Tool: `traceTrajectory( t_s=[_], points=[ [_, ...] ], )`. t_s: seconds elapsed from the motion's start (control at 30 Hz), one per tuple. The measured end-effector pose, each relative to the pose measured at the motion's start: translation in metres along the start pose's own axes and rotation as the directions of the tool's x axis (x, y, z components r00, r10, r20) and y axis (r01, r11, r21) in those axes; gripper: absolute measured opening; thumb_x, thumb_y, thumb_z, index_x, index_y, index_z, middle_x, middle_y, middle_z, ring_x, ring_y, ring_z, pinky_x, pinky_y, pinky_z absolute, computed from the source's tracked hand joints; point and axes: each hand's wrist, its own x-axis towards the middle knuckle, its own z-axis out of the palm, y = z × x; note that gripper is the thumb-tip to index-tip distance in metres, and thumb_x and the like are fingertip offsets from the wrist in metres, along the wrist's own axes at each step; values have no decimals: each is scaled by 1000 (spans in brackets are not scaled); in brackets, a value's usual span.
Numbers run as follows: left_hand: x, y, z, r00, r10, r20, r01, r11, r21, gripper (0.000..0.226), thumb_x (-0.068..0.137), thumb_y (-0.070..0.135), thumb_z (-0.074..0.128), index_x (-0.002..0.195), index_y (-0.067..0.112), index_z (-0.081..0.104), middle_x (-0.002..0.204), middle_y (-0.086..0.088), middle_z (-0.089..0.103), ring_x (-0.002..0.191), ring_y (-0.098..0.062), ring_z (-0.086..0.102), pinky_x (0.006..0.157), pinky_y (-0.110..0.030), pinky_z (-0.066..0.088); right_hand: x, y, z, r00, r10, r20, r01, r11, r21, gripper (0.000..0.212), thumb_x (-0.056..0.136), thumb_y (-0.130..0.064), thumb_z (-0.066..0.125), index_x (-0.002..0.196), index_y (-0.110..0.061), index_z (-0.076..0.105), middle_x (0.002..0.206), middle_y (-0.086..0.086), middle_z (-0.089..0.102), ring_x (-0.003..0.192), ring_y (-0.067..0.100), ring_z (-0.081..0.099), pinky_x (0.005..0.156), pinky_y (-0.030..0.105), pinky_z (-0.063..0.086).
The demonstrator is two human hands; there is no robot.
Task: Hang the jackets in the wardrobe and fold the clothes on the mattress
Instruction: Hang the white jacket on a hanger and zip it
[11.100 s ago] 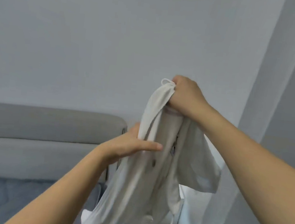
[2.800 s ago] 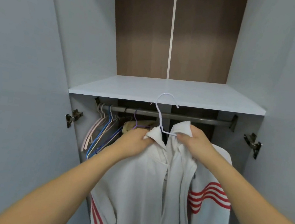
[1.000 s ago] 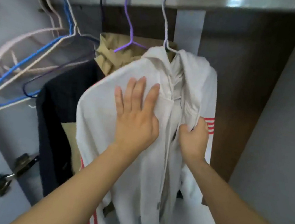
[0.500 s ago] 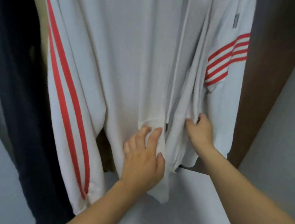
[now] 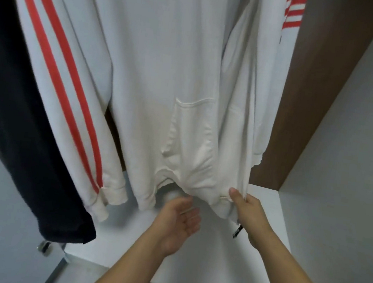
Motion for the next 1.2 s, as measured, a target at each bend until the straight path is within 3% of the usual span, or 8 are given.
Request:
traceTrajectory(
  t_s=[0.17,0.3,0.5,0.67,0.8,0.9,1.03,1.2],
  points=[
    [-2,1,15,993,90,77,-82,991,-102,11,73,18,69,81,17,62,68,-3,57,68,-19,57,64,-28,39,-33,3,-20,998,49,-29,-49,999,-21,55,89,-63,53,93,-9,67,84,19,72,61,31,70,56,38,56],
    [-13,0,10,967,161,198,-143,984,-104,10,78,9,66,81,16,59,65,1,47,51,-11,40,48,-23,32,-53,-1,-33,952,257,168,-250,966,-60,73,87,-71,48,96,-2,66,72,21,71,49,24,58,46,25,43],
    [-25,17,0,923,338,181,-374,899,229,24,79,7,74,99,3,60,68,0,55,50,-10,42,47,-22,31,-50,4,-26,926,238,294,-308,925,222,20,98,-25,52,107,-8,59,71,3,54,53,12,40,55,26,34],
    [-23,24,-13,909,393,137,-416,848,328,14,89,0,64,80,10,60,64,-4,53,47,-13,42,46,-24,31,-52,-3,-7,835,129,535,-503,572,648,41,66,-28,56,101,-12,69,86,7,60,66,18,48,64,30,34],
    [-26,30,-22,876,465,125,-475,790,387,12,85,2,70,84,8,59,74,-13,48,48,-13,35,46,-24,24,-47,0,16,876,203,439,-482,297,824,25,81,-7,47,99,-5,64,93,10,56,67,17,46,74,31,39],
    [-27,33,-26,873,469,132,-483,794,370,22,74,9,78,85,13,59,71,-7,39,48,-10,26,46,-21,23,-44,5,24,870,230,436,-492,355,795,28,76,7,51,99,-5,64,84,14,55,71,21,52,93,37,44],
    [-31,35,-25,891,414,186,-454,814,364,12,88,11,67,87,2,59,66,-8,29,47,-11,17,43,-21,17,-46,12,31,794,311,522,-605,492,626,14,70,1,63,84,-1,65,78,12,63,75,24,55,78,36,45],
    [-30,36,-20,909,390,148,-417,852,318,17,94,2,47,88,-2,61,57,-2,29,45,-12,21,44,-21,17,-48,14,36,728,274,629,-660,528,534,11,74,-1,66,82,3,72,82,20,66,75,31,64,94,46,50]
  ],
)
